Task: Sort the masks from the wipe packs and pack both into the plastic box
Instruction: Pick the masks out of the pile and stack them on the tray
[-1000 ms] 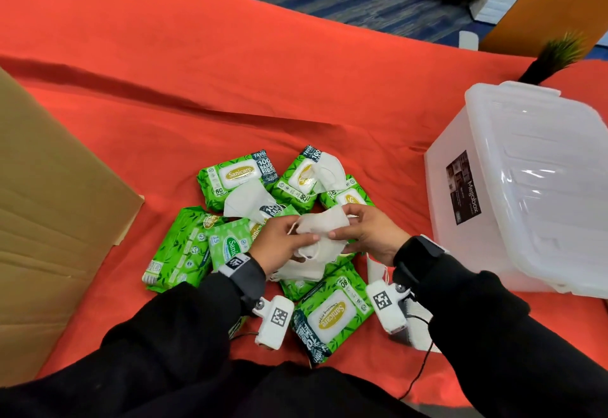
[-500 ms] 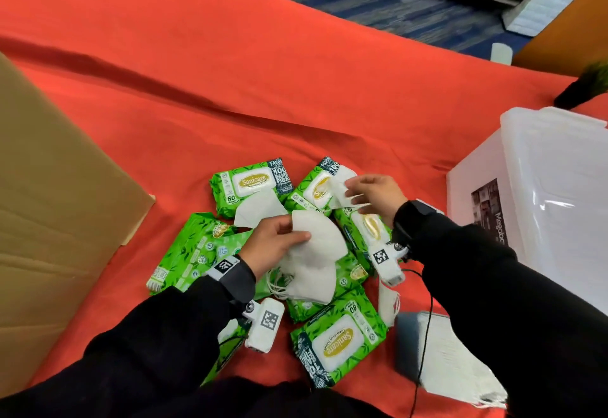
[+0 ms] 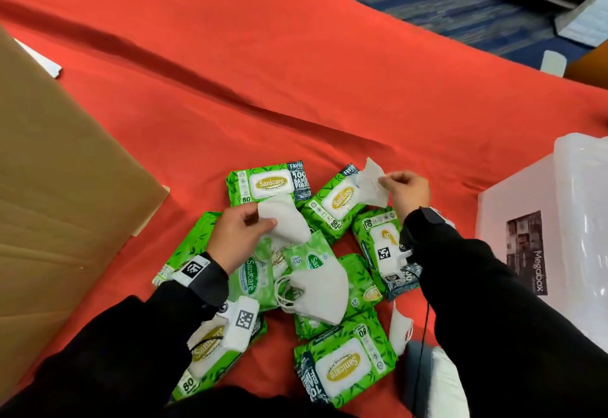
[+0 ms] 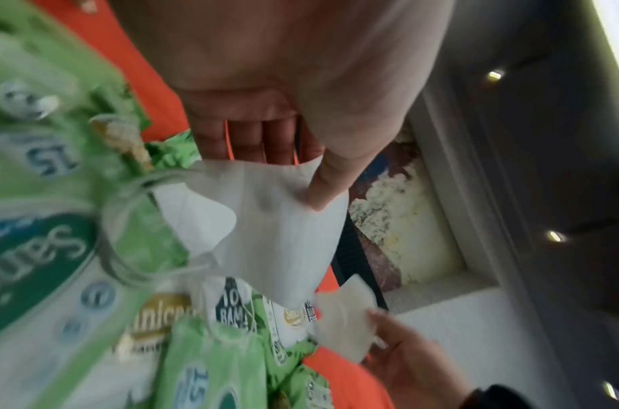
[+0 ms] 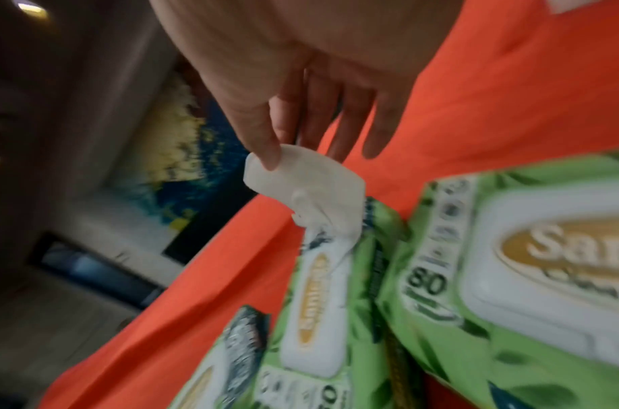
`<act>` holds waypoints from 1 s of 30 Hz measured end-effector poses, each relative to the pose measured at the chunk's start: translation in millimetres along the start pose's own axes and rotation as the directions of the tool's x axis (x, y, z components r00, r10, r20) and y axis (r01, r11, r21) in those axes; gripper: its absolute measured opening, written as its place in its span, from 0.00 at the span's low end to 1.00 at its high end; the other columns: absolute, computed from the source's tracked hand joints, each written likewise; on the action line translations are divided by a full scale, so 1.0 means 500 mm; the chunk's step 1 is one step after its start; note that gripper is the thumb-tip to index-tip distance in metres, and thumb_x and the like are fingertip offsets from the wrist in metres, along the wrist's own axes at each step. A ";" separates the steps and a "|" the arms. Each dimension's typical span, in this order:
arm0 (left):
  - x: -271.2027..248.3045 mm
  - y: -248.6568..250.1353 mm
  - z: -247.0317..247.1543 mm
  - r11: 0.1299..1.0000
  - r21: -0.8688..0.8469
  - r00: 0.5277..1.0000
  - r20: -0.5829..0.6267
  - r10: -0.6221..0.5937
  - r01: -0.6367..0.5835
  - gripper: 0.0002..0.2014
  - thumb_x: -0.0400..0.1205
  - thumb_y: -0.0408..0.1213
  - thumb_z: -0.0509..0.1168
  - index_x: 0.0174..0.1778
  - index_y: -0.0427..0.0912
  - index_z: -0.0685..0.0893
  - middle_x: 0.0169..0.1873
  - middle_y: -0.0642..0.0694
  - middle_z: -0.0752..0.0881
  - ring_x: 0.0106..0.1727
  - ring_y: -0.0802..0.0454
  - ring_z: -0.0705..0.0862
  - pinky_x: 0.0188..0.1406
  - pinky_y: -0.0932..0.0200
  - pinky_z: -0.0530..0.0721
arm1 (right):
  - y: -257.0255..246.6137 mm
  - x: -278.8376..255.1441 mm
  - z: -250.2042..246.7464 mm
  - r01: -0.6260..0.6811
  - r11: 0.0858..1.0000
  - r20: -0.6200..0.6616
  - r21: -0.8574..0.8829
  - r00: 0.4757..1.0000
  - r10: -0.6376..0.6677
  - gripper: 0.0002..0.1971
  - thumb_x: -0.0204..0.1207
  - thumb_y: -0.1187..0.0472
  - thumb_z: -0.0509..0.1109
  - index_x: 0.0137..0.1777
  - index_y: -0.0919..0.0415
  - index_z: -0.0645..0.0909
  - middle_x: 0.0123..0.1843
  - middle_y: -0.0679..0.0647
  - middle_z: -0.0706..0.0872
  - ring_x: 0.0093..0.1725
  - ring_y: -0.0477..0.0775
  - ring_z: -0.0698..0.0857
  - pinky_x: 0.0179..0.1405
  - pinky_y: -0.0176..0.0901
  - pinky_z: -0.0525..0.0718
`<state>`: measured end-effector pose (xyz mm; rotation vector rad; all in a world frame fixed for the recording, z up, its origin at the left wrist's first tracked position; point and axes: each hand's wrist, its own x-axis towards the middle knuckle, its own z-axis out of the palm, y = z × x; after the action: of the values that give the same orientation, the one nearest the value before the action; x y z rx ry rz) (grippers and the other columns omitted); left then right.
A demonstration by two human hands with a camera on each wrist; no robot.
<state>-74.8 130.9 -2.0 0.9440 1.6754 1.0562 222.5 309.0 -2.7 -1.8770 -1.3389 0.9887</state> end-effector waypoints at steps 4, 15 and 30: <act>-0.009 0.041 -0.002 0.954 0.231 0.980 -0.002 0.199 -0.193 0.15 0.76 0.48 0.74 0.38 0.38 0.85 0.27 0.42 0.77 0.31 0.55 0.72 0.32 0.50 0.74 | -0.086 -0.082 -0.028 0.212 0.972 0.226 0.105 0.946 -0.231 0.06 0.71 0.64 0.83 0.37 0.55 0.88 0.32 0.50 0.87 0.32 0.46 0.82 0.29 0.38 0.79; -0.055 0.156 0.047 0.907 -0.034 0.865 0.289 0.411 -0.420 0.10 0.76 0.43 0.77 0.50 0.42 0.93 0.64 0.51 0.84 0.68 0.62 0.81 0.70 0.65 0.75 | -0.158 -0.274 -0.061 -0.182 0.939 0.604 0.291 0.796 -0.033 0.07 0.73 0.66 0.74 0.40 0.55 0.80 0.31 0.50 0.79 0.26 0.47 0.75 0.25 0.38 0.73; -0.119 0.096 0.082 0.940 -0.337 0.978 0.209 0.024 0.049 0.14 0.73 0.27 0.80 0.52 0.40 0.91 0.40 0.39 0.89 0.41 0.51 0.88 0.44 0.57 0.85 | -0.066 -0.402 -0.061 -0.297 0.868 0.485 0.399 0.871 0.075 0.03 0.75 0.71 0.78 0.47 0.67 0.90 0.42 0.58 0.92 0.40 0.54 0.90 0.34 0.45 0.90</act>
<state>-12.2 102.6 51.1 0.7859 1.2717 1.1501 191.0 125.1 84.0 -1.4712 -1.0296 1.7698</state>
